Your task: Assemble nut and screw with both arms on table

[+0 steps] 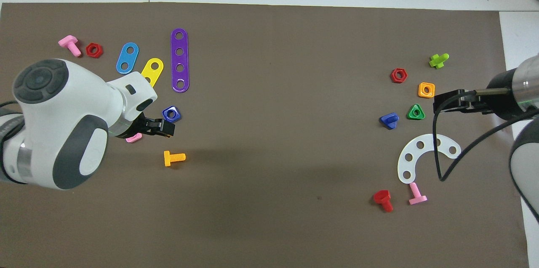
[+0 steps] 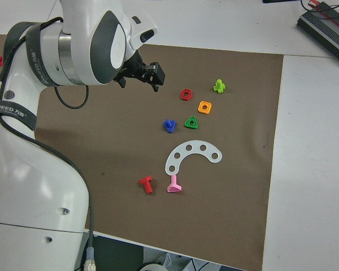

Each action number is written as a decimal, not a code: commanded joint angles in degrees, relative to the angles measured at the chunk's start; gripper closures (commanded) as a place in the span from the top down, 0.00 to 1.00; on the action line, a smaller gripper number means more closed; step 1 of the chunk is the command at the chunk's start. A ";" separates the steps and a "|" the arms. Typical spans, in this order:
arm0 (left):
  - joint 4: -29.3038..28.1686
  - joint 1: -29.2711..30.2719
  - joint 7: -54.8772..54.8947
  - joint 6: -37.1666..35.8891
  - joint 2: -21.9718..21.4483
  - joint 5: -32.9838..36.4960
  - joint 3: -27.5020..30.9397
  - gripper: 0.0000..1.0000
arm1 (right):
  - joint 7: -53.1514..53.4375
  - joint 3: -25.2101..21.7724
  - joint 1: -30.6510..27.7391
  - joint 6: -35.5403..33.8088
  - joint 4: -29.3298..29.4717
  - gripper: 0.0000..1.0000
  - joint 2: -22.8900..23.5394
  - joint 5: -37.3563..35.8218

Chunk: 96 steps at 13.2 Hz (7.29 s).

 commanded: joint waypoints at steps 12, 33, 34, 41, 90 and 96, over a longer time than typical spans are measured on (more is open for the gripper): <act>-4.44 0.27 -9.61 9.25 -2.11 0.03 0.74 1.00 | -1.39 -0.36 -0.32 13.09 -9.23 0.99 -0.45 1.14; -12.36 -2.72 -31.14 37.58 13.54 -0.24 1.01 0.69 | -1.74 -0.27 -0.23 28.84 -14.88 0.92 10.35 1.23; -12.36 -2.72 -30.88 37.50 13.54 0.02 1.09 0.66 | -2.00 -0.27 -0.23 30.15 -15.75 0.91 11.23 1.23; -12.36 -2.63 -30.44 37.41 13.63 0.11 1.09 0.22 | -4.37 -0.36 -0.94 42.01 -24.35 0.77 14.23 1.23; 2.66 -14.75 -30.50 25.28 18.02 -1.55 0.74 0.00 | 37.57 1.31 23.95 32.29 -11.52 0.98 14.96 -5.36; 4.07 -21.78 -38.34 24.49 18.20 -2.08 0.74 0.00 | 22.12 1.23 14.73 19.99 -12.68 0.98 3.17 -0.80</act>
